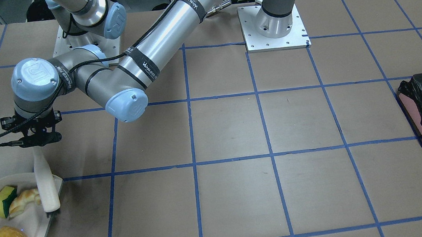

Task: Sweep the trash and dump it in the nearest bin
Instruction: 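Raise the loaded dustpan with the right gripper while the left gripper withdraws the brush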

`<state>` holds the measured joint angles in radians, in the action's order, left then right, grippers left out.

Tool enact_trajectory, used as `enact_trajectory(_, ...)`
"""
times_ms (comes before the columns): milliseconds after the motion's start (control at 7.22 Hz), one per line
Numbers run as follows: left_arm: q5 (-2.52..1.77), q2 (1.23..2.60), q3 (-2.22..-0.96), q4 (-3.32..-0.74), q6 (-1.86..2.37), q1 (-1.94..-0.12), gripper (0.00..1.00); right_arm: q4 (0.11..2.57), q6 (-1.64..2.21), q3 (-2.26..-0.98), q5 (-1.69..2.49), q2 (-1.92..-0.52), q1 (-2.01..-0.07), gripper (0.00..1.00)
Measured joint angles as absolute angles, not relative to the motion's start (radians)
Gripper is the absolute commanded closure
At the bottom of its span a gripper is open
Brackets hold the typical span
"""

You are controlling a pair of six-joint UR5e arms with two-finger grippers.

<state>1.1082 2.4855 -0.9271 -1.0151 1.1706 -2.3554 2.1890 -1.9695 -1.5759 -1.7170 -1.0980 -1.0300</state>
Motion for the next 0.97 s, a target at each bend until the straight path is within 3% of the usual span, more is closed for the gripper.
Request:
enact_trajectory(554,1.282,2.281,-1.015,-1.348,0.931,-2.201,1.0,2.132,-1.971,-1.568,-1.656,-1.13,-1.001,1.0)
enact_trajectory(970,1.43,2.118,-1.225,-1.429,0.636,-2.06,1.0,2.02,-1.975,-1.548,-1.488,-1.144,-0.935,1.0)
